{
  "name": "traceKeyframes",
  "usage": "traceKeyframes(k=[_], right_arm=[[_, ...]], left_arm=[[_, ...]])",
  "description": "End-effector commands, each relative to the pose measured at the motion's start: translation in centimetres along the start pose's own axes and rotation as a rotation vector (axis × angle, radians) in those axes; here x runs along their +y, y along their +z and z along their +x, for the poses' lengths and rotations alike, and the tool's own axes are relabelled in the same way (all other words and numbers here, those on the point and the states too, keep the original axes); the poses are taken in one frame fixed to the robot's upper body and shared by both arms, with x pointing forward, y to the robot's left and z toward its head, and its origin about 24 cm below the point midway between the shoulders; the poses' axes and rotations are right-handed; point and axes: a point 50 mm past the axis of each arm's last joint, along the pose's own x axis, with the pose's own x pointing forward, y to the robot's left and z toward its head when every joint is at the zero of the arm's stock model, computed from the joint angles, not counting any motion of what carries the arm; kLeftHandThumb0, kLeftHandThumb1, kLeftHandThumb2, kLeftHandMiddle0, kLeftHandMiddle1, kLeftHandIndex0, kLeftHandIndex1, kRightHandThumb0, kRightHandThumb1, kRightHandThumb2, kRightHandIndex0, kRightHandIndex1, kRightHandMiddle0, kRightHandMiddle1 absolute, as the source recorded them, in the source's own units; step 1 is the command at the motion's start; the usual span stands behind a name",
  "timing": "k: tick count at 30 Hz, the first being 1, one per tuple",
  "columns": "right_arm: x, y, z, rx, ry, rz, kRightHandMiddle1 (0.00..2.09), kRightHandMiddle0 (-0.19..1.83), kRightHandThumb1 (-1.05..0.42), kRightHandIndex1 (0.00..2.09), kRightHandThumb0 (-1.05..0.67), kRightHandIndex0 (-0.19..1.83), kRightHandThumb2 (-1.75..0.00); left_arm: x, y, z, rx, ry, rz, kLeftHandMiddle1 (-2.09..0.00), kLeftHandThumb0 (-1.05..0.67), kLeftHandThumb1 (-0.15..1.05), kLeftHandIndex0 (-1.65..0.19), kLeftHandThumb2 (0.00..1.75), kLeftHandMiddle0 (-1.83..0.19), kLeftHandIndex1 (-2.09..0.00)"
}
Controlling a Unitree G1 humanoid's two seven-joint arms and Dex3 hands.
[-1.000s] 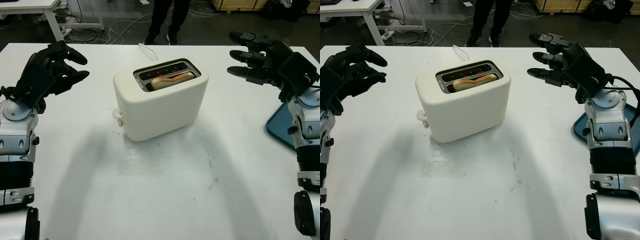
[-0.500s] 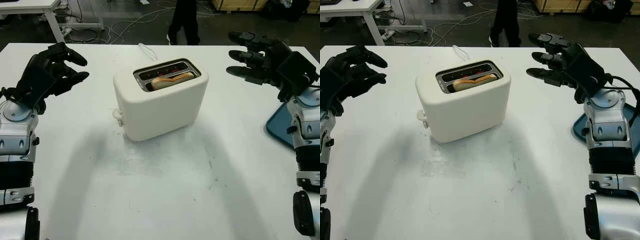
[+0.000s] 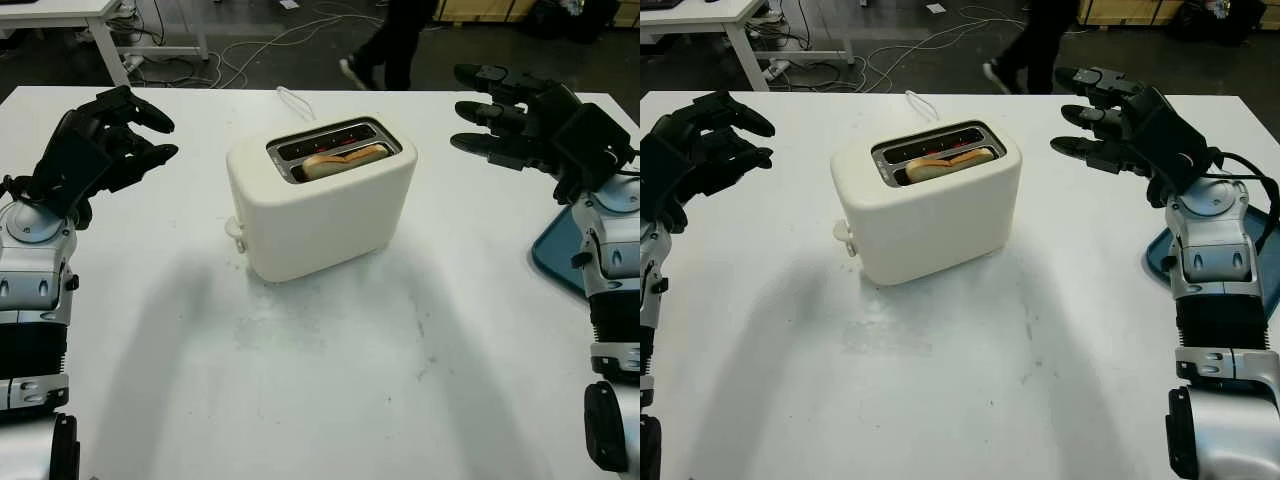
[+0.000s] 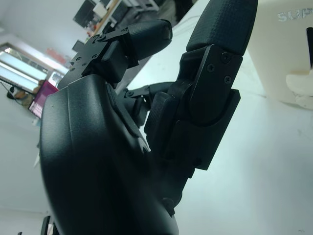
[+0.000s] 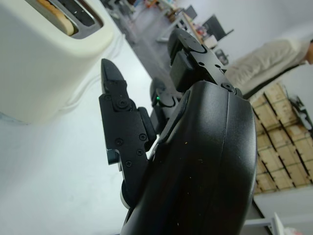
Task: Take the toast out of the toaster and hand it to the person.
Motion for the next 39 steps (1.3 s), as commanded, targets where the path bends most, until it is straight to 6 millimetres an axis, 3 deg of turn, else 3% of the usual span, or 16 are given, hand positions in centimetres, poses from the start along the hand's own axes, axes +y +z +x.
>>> traceKeyframes(k=[1,39], right_arm=[[-0.02,0.51,0.08,-0.018,-0.002,0.015,0.00,0.43,-0.92,0.01,-0.14,0.49,-0.02],[-0.21,0.14,0.05,-0.013,-0.003,0.015,0.00,0.42,-0.92,0.00,-0.09,0.47,-0.04]], left_arm=[[0.03,-0.15,-0.04,-0.003,0.003,-0.010,-1.42,-1.05,0.86,-0.46,0.00,-0.47,-1.33],[0.05,-0.03,-0.12,-0.007,0.011,0.003,-1.40,-1.05,0.88,-0.46,0.00,-0.50,-1.33]])
